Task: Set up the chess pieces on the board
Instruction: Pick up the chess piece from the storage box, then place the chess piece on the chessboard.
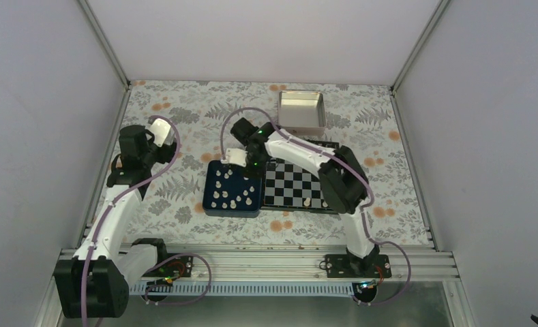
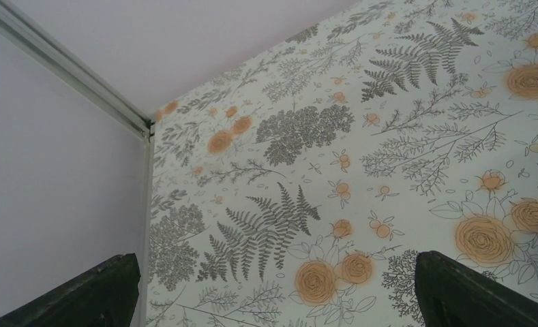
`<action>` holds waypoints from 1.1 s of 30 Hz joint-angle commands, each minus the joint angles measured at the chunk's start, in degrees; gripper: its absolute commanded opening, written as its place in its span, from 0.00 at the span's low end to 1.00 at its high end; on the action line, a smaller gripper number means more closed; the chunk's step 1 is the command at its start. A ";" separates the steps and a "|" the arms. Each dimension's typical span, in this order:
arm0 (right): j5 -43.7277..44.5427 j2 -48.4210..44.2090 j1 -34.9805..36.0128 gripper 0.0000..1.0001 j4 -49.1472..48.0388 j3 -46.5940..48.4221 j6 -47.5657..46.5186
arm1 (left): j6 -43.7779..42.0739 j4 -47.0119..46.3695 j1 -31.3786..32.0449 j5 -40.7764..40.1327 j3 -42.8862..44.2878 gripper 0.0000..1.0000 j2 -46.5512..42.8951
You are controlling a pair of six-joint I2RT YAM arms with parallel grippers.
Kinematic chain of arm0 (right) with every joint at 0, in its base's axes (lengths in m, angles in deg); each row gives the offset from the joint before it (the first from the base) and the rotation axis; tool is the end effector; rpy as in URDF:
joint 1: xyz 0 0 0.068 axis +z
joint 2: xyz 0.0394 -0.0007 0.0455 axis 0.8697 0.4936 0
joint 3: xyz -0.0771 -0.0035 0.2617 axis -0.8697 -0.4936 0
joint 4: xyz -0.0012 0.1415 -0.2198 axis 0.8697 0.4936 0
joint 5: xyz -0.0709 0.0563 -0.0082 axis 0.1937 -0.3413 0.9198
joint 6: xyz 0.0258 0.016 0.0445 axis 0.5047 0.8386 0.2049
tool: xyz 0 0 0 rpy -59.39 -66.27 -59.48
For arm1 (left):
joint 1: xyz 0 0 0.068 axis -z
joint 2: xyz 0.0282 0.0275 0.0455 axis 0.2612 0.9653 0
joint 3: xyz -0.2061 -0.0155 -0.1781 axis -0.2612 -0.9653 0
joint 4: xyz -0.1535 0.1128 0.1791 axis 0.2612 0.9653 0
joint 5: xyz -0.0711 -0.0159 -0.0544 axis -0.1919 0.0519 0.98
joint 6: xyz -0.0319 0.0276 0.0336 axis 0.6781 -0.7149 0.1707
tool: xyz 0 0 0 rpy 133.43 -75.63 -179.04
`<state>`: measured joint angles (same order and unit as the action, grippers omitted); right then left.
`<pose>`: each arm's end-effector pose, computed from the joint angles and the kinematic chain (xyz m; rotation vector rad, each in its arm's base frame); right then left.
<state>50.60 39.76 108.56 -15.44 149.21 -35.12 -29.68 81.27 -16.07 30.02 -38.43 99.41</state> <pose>0.2841 0.3245 0.1867 -1.9579 2.1995 0.2389 0.2252 0.0042 0.2705 0.4233 2.0225 0.2963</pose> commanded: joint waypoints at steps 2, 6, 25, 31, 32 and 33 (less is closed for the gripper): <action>-2.16 -13.36 -4.62 0.05 2.18 -4.59 0.58 | -0.69 -0.88 -0.56 0.80 0.17 1.00 -1.34; -1.21 -24.19 -10.19 0.05 2.45 -12.97 0.05 | -0.37 -0.28 -0.61 1.25 1.15 1.00 -1.43; -2.07 -54.10 -45.70 0.06 -0.64 -53.00 -21.11 | 1.20 0.61 -0.65 3.24 3.13 1.00 0.91; -4.14 -54.10 -46.07 0.07 -1.46 -57.15 -23.66 | 2.08 0.87 -0.65 4.18 3.46 1.00 1.41; -4.31 -53.81 -46.04 0.07 -1.65 -57.45 -23.82 | 2.13 0.88 -0.65 4.18 3.37 1.00 1.44; -4.54 -53.61 -46.10 0.07 -1.90 -57.63 -23.84 | 2.14 0.88 -0.65 4.18 3.35 1.00 1.49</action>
<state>48.87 -13.90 62.91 -15.53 92.66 -55.84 -28.85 82.19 -16.42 32.95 -36.81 100.56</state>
